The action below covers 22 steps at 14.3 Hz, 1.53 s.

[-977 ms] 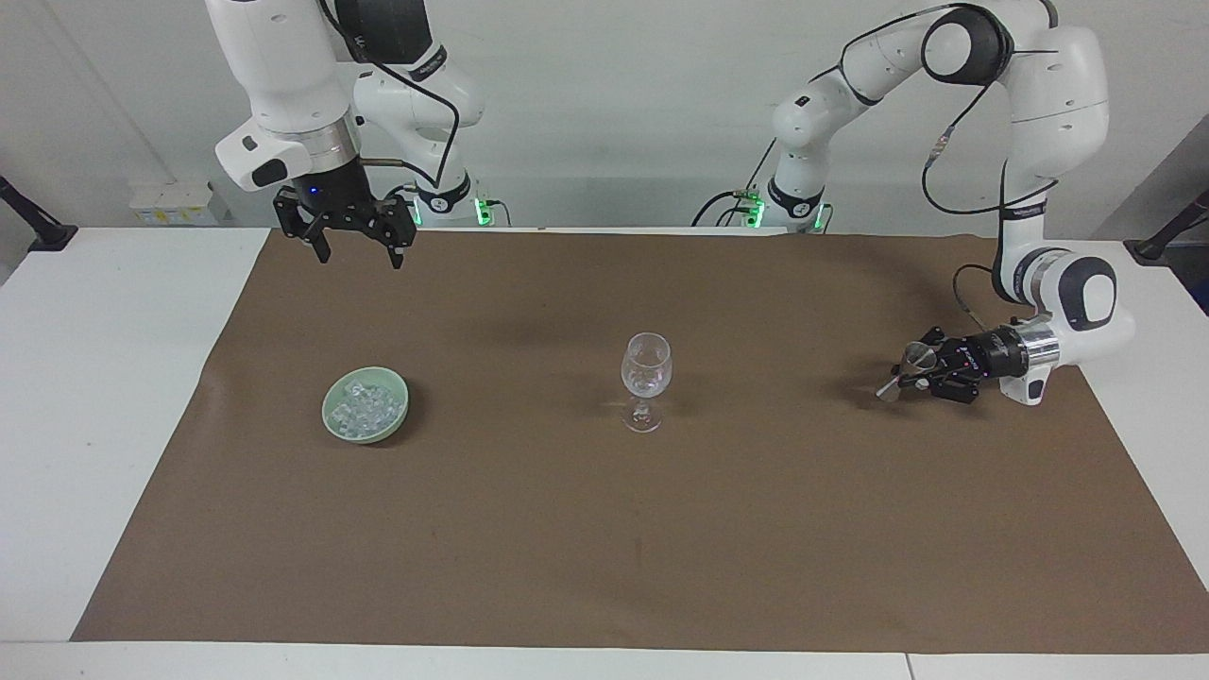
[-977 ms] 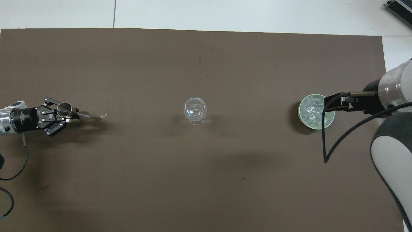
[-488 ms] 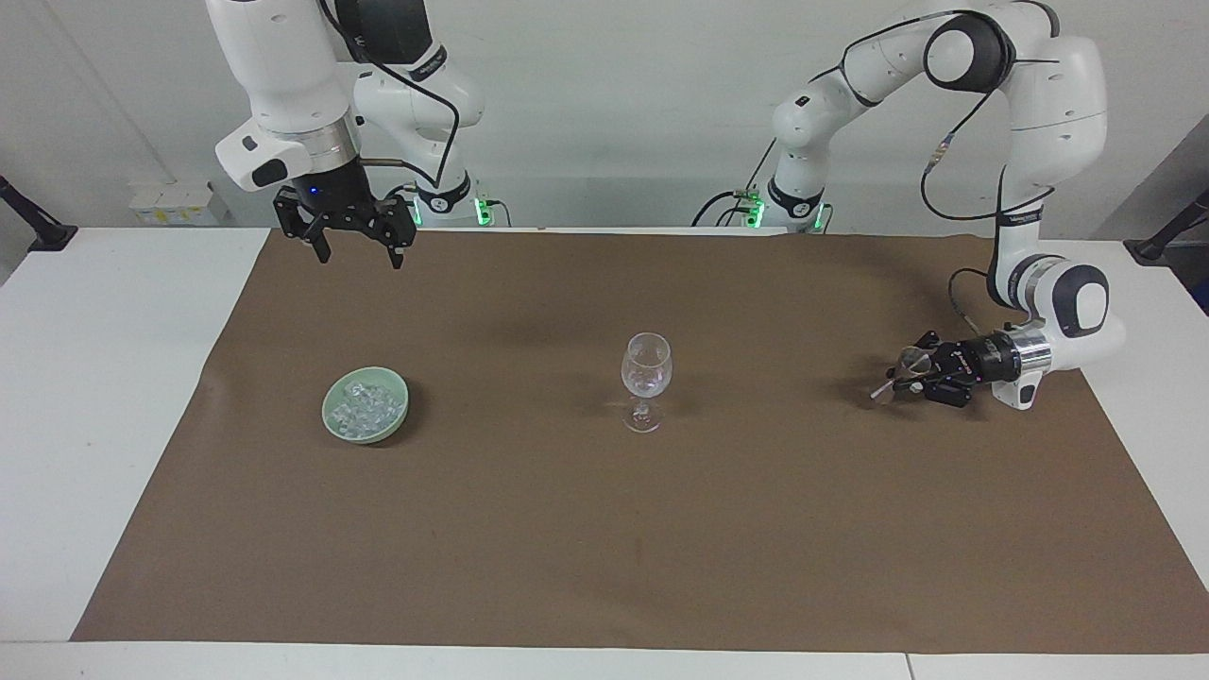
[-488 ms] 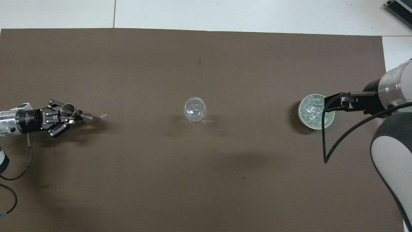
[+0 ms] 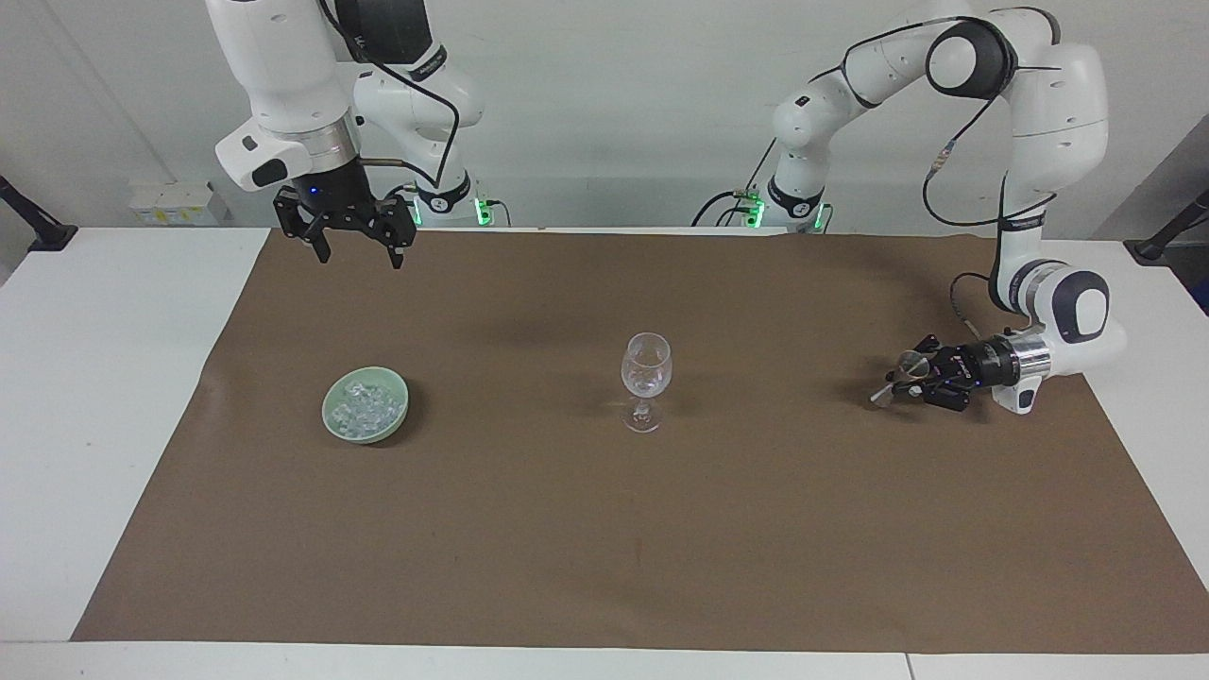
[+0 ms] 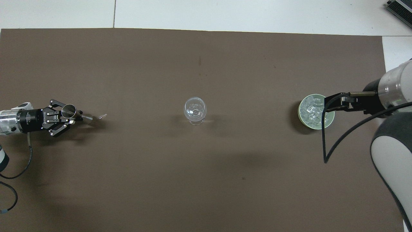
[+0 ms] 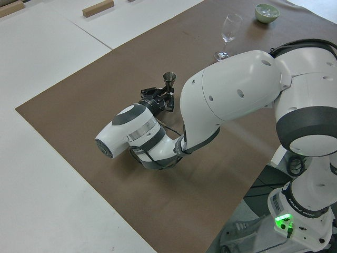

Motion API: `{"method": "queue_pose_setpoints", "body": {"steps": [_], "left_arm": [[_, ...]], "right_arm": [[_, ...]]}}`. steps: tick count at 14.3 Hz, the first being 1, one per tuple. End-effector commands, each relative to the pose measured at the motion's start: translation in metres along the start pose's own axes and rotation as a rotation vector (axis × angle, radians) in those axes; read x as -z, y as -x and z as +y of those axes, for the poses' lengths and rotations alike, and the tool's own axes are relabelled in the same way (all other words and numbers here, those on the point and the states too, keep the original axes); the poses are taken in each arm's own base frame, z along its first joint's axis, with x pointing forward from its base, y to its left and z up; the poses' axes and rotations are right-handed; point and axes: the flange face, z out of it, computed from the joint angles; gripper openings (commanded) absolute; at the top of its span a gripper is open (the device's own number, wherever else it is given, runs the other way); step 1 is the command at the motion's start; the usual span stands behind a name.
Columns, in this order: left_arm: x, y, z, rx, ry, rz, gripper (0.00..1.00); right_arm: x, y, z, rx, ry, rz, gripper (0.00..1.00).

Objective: Pour wine and add ice with both arms
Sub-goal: 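Lower the metal cup onto the table with the left gripper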

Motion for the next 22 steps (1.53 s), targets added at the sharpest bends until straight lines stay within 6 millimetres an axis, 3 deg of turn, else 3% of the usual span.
{"method": "queue_pose_setpoints", "body": {"steps": [1, 22], "left_arm": [[0.0021, -0.0086, 0.0043, 0.004, -0.013, 0.004, 0.00], [0.0028, -0.0184, 0.0094, -0.014, 0.005, 0.044, 0.01]], "right_arm": [[0.0012, 0.0069, 0.0043, 0.014, -0.013, -0.008, 1.00], [0.0012, 0.0069, 0.0043, 0.013, -0.013, -0.008, 1.00]]}}
